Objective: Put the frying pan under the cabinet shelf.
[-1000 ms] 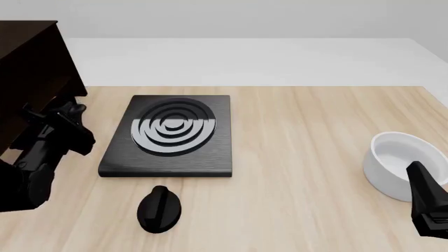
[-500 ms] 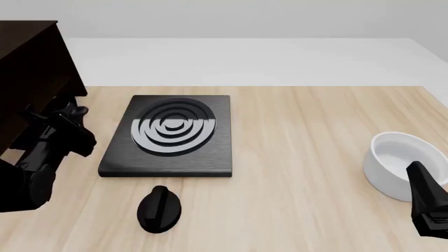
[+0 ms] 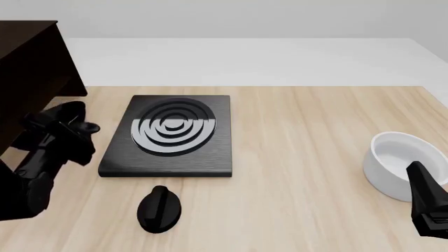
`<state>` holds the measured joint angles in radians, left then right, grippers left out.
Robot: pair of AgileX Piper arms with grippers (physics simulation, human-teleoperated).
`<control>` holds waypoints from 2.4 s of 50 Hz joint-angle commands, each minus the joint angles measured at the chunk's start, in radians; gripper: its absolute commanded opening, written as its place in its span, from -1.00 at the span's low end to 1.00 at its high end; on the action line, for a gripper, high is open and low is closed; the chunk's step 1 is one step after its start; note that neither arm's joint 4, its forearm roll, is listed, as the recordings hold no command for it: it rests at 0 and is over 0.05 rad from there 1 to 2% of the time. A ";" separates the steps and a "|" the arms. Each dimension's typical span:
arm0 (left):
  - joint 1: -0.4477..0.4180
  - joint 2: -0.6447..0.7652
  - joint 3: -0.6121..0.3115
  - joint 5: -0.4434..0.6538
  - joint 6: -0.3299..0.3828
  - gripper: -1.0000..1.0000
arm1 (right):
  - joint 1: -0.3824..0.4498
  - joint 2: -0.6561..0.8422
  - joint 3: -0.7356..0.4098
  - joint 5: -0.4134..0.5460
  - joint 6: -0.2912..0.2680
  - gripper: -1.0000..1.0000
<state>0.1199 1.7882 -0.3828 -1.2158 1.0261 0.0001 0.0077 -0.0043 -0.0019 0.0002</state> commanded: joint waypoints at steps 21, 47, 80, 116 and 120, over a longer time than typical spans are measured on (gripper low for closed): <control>-0.043 -0.028 0.079 -0.004 -0.005 1.00 | 0.000 0.000 0.000 0.000 0.000 1.00; -0.043 -0.109 0.205 -0.004 -0.015 1.00 | 0.000 0.000 0.000 0.000 0.000 1.00; -0.092 -0.245 0.339 -0.004 -0.010 1.00 | 0.000 0.000 0.000 0.000 0.000 1.00; -0.188 -0.320 0.382 -0.004 -0.010 1.00 | 0.000 0.000 0.000 0.000 0.000 1.00; -0.197 -0.312 0.383 -0.004 -0.012 1.00 | 0.000 0.000 0.000 0.000 0.000 1.00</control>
<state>-0.0516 1.4760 -0.0022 -1.2186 1.0172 0.0001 0.0076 -0.0043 -0.0019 0.0001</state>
